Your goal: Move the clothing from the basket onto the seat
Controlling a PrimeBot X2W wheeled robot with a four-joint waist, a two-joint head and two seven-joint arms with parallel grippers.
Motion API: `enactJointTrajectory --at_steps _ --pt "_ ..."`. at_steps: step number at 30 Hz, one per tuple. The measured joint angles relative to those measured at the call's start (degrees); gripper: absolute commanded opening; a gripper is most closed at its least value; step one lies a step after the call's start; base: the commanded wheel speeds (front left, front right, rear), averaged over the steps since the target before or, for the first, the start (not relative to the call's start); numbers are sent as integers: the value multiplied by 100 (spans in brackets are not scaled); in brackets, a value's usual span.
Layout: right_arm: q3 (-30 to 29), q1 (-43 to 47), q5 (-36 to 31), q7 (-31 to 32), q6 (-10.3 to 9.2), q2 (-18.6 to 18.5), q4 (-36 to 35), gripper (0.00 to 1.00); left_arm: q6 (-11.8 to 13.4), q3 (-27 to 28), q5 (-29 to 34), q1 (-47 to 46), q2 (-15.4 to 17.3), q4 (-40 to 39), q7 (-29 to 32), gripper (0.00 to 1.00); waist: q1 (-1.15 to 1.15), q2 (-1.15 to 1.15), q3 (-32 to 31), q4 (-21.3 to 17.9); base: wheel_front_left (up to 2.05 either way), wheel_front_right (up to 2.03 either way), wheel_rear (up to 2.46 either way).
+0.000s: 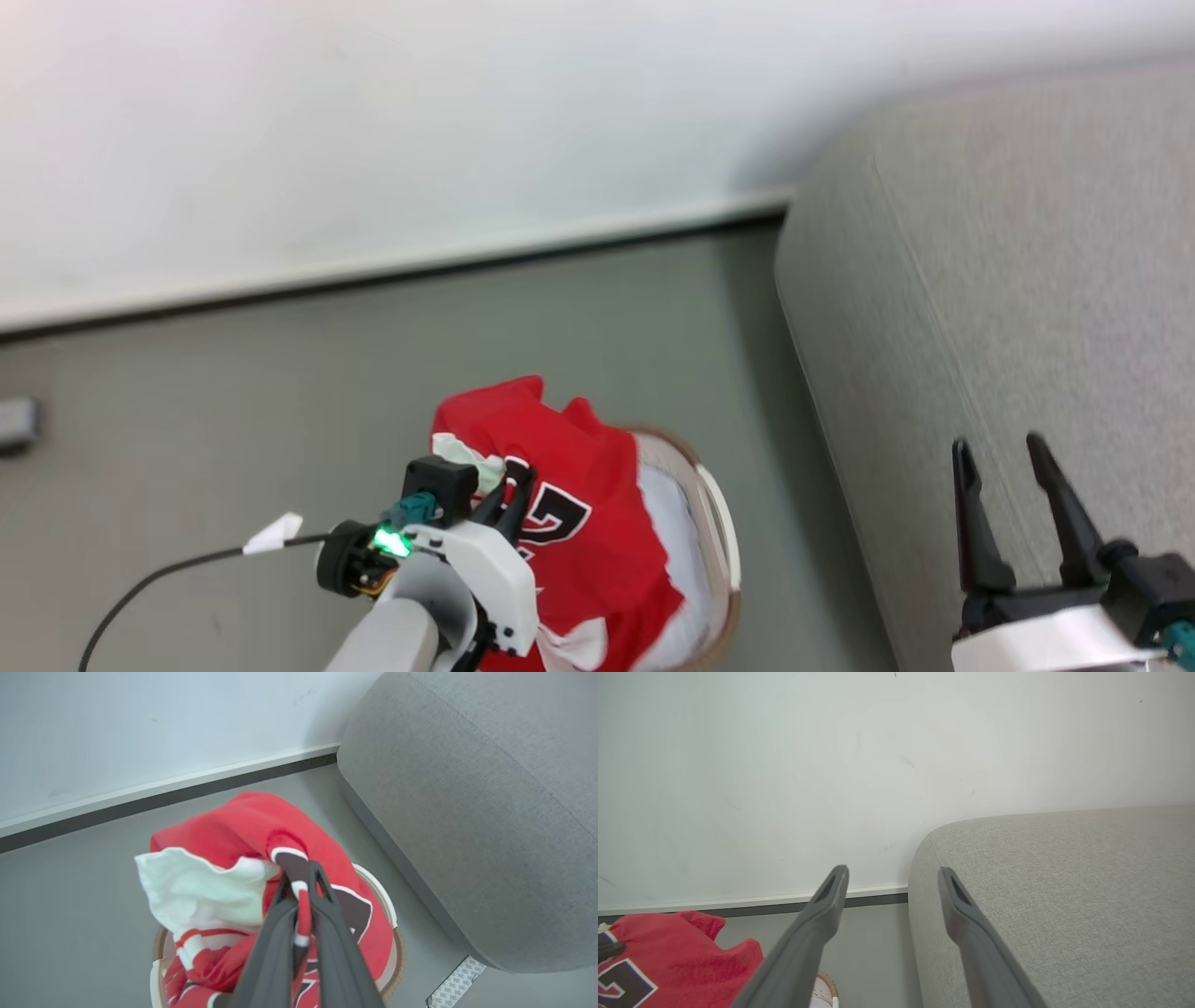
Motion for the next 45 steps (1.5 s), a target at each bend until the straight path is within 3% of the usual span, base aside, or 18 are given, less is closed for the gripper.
enactJointTrajectory --at_steps 12,21,25,35,45 --pt "-22 820 -124 0 0 0 97 100 271 129 -348 1095 174 -2154 542 0 -1 0 -1286 406 0 0 0" --pt "400 831 -303 0 0 -5 -38 100 433 221 -527 1490 425 -3365 1037 0 0 0 -1523 536 0 0 0" --pt "1237 586 -214 0 0 -168 -115 100 434 209 -582 1568 454 -3697 1184 0 0 0 -1529 546 0 0 0" --pt "3484 -686 350 0 0 -1040 141 100 298 -80 -676 1584 392 -4012 1365 0 1 0 -1588 537 0 0 0" --pt "4752 -1410 837 32 0 -1092 934 100 138 -648 -822 1567 182 -4006 1459 0 1 0 -1664 680 0 0 0"
